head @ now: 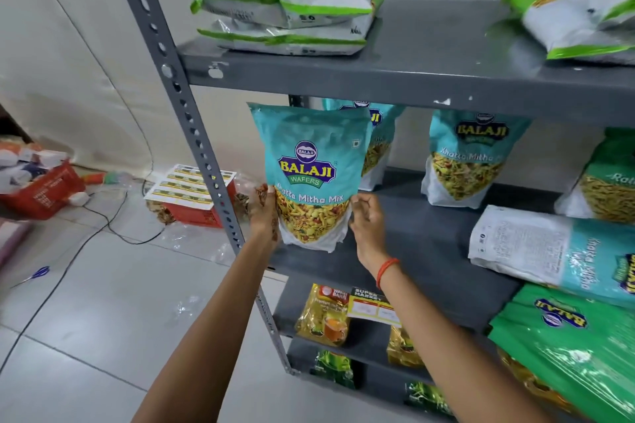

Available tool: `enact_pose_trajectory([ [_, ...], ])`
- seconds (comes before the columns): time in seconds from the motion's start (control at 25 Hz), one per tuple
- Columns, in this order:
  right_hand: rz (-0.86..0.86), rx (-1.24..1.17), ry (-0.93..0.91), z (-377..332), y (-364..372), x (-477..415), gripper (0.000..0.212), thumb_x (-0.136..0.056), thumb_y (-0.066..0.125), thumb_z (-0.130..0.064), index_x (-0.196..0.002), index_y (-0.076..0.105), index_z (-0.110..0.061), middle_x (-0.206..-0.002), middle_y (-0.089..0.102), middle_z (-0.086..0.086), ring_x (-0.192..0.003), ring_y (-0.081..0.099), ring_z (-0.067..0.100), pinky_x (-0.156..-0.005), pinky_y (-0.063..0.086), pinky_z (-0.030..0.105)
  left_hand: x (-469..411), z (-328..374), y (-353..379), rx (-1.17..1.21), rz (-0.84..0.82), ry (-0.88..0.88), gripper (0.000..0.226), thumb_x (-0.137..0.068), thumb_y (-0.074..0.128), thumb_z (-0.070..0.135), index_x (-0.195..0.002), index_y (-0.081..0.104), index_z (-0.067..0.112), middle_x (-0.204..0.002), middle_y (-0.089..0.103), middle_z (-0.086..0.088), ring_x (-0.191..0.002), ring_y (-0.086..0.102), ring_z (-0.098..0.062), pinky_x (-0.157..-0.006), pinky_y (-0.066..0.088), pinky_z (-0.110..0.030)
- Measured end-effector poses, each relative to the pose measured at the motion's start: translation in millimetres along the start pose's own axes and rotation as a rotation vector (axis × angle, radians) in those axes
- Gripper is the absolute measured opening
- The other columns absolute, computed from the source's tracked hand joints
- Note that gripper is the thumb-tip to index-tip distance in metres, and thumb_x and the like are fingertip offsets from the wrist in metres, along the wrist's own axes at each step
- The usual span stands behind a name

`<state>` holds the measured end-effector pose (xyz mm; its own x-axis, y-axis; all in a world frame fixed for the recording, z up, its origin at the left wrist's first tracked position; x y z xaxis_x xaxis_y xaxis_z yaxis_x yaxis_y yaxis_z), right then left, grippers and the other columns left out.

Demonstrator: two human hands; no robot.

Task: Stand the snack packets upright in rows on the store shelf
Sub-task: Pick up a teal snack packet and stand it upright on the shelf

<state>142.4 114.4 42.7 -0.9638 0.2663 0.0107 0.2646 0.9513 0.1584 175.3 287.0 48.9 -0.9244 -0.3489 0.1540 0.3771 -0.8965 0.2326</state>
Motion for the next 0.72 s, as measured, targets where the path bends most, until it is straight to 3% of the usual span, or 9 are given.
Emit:
enact_pose_trajectory([
  [0.08, 0.019, 0.052, -0.031, 0.9, -0.5, 2.2, 0.017, -0.098, 0.045, -0.016, -0.106, 0.052, -0.003, -0.112, 0.064, 0.016, -0.11, 0.06, 0.034, -0.094, 0.051, 0.045, 10.0, -2.6, 0.8, -0.12, 0.03, 0.071, 0.038, -0.1, 0.037, 0.026, -0.135, 0.035, 0.013, -0.139, 0.048, -0.013, -0.104, 0.059, -0.015, -0.073, 0.051, -0.016],
  [0.16, 0.073, 0.139, -0.147, -2.4, -5.0, 8.0, 0.021, -0.098, 0.042, -0.014, -0.114, 0.051, -0.004, -0.112, 0.061, 0.006, -0.113, 0.059, 0.025, -0.09, 0.047, 0.025, 32.4, -9.9, 5.9, -0.181, 0.0, 0.17, 0.051, -0.1, 0.03, 0.033, -0.148, 0.014, 0.022, -0.154, 0.028, -0.005, -0.133, 0.037, -0.015, -0.1, 0.039, -0.021],
  [0.24, 0.106, 0.152, -0.27, -9.3, -12.4, 17.1, 0.024, -0.099, 0.039, -0.012, -0.12, 0.048, -0.005, -0.121, 0.06, 0.005, -0.115, 0.056, 0.015, -0.09, 0.043, 0.01, 63.2, -18.4, 17.0, -0.329, -0.003, 0.347, 0.06, -0.099, 0.028, 0.04, -0.149, -0.001, 0.026, -0.159, 0.011, -0.001, -0.142, 0.017, -0.011, -0.113, 0.024, -0.026],
  [0.32, 0.13, 0.142, -0.361, -16.3, -26.4, 26.6, 0.024, -0.099, 0.039, -0.011, -0.121, 0.048, -0.005, -0.123, 0.059, 0.005, -0.115, 0.055, 0.01, -0.091, 0.04, 0.004, 95.6, -27.6, 34.8, -0.482, -0.003, 0.562, 0.062, -0.098, 0.03, 0.04, -0.149, -0.004, 0.027, -0.159, 0.0, 0.008, -0.146, 0.003, -0.007, -0.119, 0.012, -0.032],
  [0.4, 0.139, 0.137, -0.433, -22.8, -47.6, 37.3, 0.025, -0.099, 0.039, -0.011, -0.12, 0.05, -0.004, -0.123, 0.06, 0.003, -0.116, 0.057, 0.008, -0.094, 0.041, 0.007, 124.5, -39.7, 58.0, -0.553, -0.058, 0.714, 0.061, -0.098, 0.032, 0.035, -0.148, -0.001, 0.026, -0.157, 0.0, 0.012, -0.147, 0.002, -0.006, -0.12, 0.012, -0.034],
  [0.52, 0.203, 0.152, -0.449, -19.5, -99.6, 57.7, 0.025, -0.099, 0.038, -0.011, -0.117, 0.054, -0.004, -0.121, 0.061, 0.004, -0.113, 0.058, 0.009, -0.097, 0.045, 0.017, 165.2, -70.1, 101.2, -0.605, -0.241, 0.738, 0.057, -0.098, 0.035, 0.028, -0.147, 0.005, 0.024, -0.156, 0.005, 0.009, -0.147, 0.005, -0.006, -0.12, 0.012, -0.036],
  [0.64, 0.444, 0.029, -0.336, -15.0, -171.8, 78.2, 0.025, -0.096, 0.034, 0.001, -0.107, 0.054, -0.008, -0.109, 0.058, 0.009, -0.098, 0.059, 0.012, -0.091, 0.049, 0.033, 206.3, -105.8, 150.8, -0.642, -0.396, 0.673, 0.055, -0.098, 0.038, 0.028, -0.146, 0.012, 0.028, -0.156, 0.014, 0.009, -0.145, 0.014, -0.004, -0.12, 0.015, -0.035],
  [0.72, 0.664, -0.177, -0.186, -20.1, -218.6, 83.4, 0.026, -0.095, 0.03, 0.005, -0.106, 0.05, -0.009, -0.104, 0.053, 0.011, -0.091, 0.055, 0.013, -0.088, 0.047, 0.034, 227.9, -123.0, 184.0, -0.654, -0.481, 0.651, 0.055, -0.097, 0.042, 0.029, -0.144, 0.015, 0.035, -0.155, 0.025, 0.005, -0.142, 0.027, -0.011, -0.118, 0.023, -0.036],
])
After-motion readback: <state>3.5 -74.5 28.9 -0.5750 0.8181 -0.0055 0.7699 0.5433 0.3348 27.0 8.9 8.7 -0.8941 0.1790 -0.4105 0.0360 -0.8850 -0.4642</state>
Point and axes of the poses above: each hand's wrist, its own x-axis away from the middle knuckle, its own y-axis out of the palm, z = x × y, the point moved 1 cm from there along -x, towards the middle knuckle
